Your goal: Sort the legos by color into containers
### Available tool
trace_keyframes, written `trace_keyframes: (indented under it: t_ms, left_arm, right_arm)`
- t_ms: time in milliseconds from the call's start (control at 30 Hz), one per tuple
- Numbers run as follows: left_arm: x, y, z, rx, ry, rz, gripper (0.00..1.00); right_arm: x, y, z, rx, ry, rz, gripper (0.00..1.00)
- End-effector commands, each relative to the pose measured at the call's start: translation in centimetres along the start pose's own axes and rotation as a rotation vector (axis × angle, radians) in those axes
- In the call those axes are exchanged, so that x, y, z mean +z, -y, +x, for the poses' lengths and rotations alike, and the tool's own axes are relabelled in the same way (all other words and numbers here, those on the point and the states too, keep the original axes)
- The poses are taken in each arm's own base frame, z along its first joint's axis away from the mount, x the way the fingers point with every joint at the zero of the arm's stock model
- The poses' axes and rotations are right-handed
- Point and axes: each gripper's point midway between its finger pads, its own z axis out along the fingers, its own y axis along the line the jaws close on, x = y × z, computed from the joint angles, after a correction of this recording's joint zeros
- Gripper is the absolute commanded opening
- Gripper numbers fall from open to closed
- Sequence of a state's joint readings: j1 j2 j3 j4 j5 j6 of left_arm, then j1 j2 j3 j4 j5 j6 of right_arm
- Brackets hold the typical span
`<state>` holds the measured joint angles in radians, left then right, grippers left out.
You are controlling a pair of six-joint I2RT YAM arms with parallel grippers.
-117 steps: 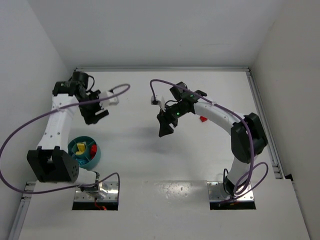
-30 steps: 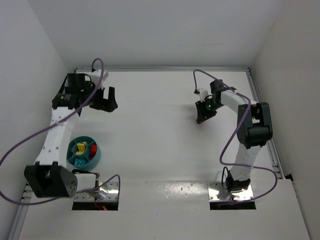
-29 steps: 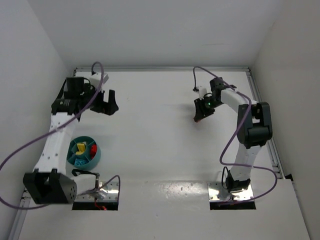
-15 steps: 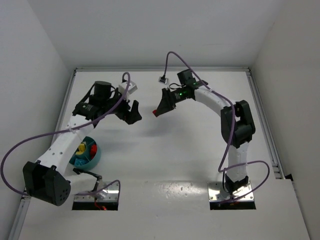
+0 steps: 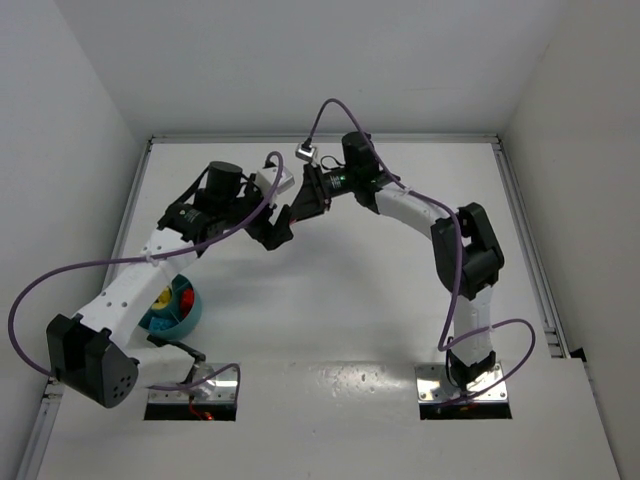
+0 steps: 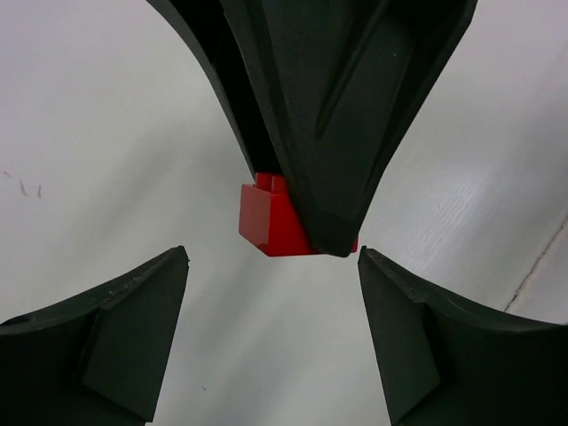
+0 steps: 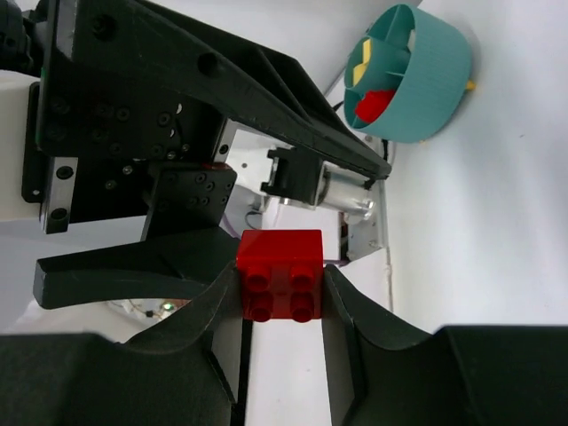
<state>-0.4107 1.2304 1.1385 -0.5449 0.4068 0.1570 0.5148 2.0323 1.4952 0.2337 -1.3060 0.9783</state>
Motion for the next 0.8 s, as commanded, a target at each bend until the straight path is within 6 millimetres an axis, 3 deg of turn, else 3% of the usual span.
trace_keyframes:
  t_ms: [0,167,400,500,633,667,767]
  left_arm:
    - [-0.6,-0.2,-3.0,0.063,0.07,-0.024,0.82]
    - [-1.1,-0.4,-4.3,0.098,0.094,-0.042,0.77]
    - [-0.7,-0.2,-4.1,0.108,0.085,-0.032,0.71]
    - [-0.7,-0.2,-4.1,0.108,0.085,-0.032,0.61]
    - [-0.9,-0.2,-4.1,0.133,0.077,-0.031,0.39]
    - [-1.1,-0.6,-4.2,0.132,0.071,-0.055,0.3]
    - [-2.0,-1.5,-3.9,0.129,-0.001,-0.085,0.25]
  right_arm:
    - [0.6,-1.6,0.1,-0.013,-0.014,-0.048,0.06]
    - [0.9,-1.6,0.7,-0.005,-0.033,-0.056,0.06]
    - [1.2,-1.9,1.1,0.003,-0.046,-0.069,0.06]
    - [1.5,-2.1,1.3,0.002,-0.055,-0.073,0.06]
    - [1.4,-2.6,1.4,-0.007,-0.059,-0.083,0.07]
    - [1.4,-2.3,1.6,0.002,-0.06,-0.081,0.09]
    - [1.3,-2.9,1.5,-0.018,-0.058,-0.085,0.29]
